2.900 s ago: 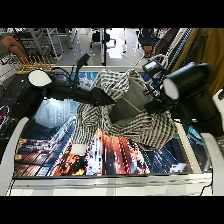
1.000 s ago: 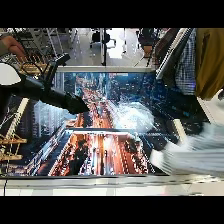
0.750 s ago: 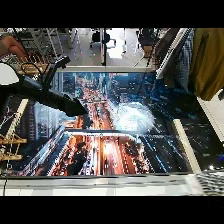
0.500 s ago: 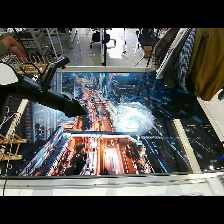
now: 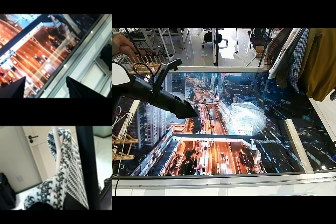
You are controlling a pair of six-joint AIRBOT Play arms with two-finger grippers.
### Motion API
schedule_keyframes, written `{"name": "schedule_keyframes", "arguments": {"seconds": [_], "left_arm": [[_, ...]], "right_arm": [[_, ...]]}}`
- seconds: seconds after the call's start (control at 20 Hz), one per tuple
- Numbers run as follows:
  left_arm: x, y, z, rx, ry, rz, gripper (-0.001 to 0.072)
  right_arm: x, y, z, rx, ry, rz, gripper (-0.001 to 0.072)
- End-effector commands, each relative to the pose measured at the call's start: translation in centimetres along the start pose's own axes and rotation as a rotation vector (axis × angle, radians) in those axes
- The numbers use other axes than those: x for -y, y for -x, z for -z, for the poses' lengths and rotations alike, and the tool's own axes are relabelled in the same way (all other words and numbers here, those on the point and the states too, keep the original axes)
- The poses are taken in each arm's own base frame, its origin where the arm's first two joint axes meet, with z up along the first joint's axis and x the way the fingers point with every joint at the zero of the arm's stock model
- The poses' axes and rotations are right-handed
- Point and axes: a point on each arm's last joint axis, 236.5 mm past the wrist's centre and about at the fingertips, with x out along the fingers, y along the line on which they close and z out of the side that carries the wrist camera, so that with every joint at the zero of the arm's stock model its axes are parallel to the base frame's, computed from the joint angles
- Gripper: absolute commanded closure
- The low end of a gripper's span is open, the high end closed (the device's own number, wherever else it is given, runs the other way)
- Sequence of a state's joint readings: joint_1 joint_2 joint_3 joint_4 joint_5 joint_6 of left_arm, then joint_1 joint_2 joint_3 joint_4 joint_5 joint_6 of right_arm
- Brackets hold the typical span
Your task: Fold the clothes and pants, and hang the long-sleeved shirts on hangers.
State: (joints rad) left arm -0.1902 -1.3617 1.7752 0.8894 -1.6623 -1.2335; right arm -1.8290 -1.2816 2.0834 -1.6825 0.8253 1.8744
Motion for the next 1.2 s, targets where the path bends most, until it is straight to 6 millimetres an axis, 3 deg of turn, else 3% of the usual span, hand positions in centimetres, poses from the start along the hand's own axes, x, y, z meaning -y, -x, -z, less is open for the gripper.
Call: {"name": "schedule_keyframes", "arguments": {"seconds": [0.0,0.15,0.25,0.3,0.65,0.75,0.85,0.9,1.05,1.15], "left_arm": [[0.5,0.1,1.7,-0.07,0.0,0.023,0.0162],[0.5,0.1,1.6,-0.069,0.0,0.023,0.0162],[0.6,0.1,1.7,-0.07,0.0,0.024,0.0162],[0.6,0.1,1.7,-0.072,0.0,0.024,0.0162],[0.6,0.1,1.8,-0.074,0.001,0.025,0.0162],[0.6,0.1,1.8,-0.074,0.001,0.025,0.0162],[0.6,0.1,1.7,-0.073,0.0,0.025,0.0162],[0.6,0.1,1.7,-0.073,0.0,0.025,0.0162],[0.6,0.1,1.7,-0.073,0.0,0.025,0.0162],[0.6,0.1,1.7,-0.072,0.0,0.025,0.0162]], "right_arm": [[-2.6,2.2,-4.8,0.169,-0.007,-0.123,0.0666],[-3.5,5.5,-9.6,0.346,0.011,-0.159,0.0666],[-3.7,6.1,-11.1,0.415,0.009,-0.171,0.0667],[-3.6,5.8,-10.9,0.412,0.016,-0.164,0.0667],[-2.3,-0.2,-3.4,0.182,0.024,-0.117,0.0666],[-1.8,-1.1,-0.7,0.08,0.028,-0.098,0.0665],[-1.5,-1.0,0.6,0.02,0.032,-0.085,0.0659],[-1.6,-0.6,0.4,0.022,0.03,-0.087,0.0553],[-2.2,1.7,-1.5,0.06,0.012,-0.112,0.0091],[-3.5,4.4,-3.3,0.09,-0.033,-0.167,0.0044]]}}
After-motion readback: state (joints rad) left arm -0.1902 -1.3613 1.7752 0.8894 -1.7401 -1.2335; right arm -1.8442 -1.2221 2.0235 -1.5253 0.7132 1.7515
